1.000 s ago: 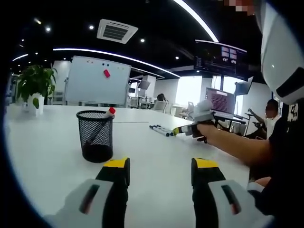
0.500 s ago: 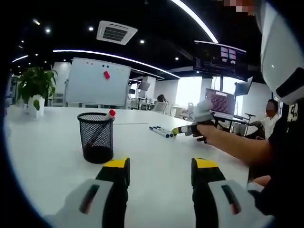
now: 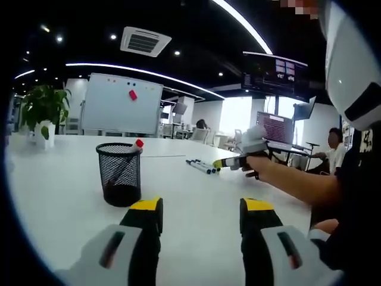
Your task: Pick up the whiteboard markers from the pen holder and place them facing the whiteboard neatly
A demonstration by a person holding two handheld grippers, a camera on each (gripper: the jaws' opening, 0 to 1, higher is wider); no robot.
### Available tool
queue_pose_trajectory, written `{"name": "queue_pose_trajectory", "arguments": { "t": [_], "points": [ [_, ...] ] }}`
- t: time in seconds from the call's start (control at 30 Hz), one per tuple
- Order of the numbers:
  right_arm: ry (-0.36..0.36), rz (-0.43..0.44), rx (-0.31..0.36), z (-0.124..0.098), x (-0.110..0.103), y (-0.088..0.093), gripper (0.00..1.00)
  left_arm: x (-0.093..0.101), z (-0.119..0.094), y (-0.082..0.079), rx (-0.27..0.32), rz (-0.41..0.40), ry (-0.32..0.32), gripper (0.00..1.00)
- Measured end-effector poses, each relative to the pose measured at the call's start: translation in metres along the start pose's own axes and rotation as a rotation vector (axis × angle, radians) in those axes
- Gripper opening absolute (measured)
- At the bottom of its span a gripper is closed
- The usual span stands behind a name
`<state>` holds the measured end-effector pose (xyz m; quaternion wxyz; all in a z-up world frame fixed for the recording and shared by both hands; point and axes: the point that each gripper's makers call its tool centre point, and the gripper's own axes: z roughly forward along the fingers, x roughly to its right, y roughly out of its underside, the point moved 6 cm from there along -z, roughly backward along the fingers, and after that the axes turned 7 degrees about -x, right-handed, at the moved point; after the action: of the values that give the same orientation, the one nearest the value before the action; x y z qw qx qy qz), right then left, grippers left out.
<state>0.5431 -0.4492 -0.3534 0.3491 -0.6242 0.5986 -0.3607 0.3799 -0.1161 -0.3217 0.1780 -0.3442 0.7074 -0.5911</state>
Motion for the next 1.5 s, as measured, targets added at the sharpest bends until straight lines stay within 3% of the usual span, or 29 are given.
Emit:
{"name": "queue_pose_trajectory", "arguments": {
  "t": [0.7,1.03,1.5],
  "points": [
    [-0.011,-0.056,0.058,-0.014,-0.003,-0.015,0.47,0.003,-0.003,-0.001,0.004,0.003,0.0,0.53],
    [-0.029,-0.063,0.078,-0.018,-0.005,-0.018,0.55,0.004,-0.003,0.0,0.0,0.007,0.0,0.53],
    [-0.041,-0.074,0.125,-0.029,-0.005,-0.03,0.57,0.005,-0.001,0.0,-0.006,0.007,0.005,0.53]
  ]
}}
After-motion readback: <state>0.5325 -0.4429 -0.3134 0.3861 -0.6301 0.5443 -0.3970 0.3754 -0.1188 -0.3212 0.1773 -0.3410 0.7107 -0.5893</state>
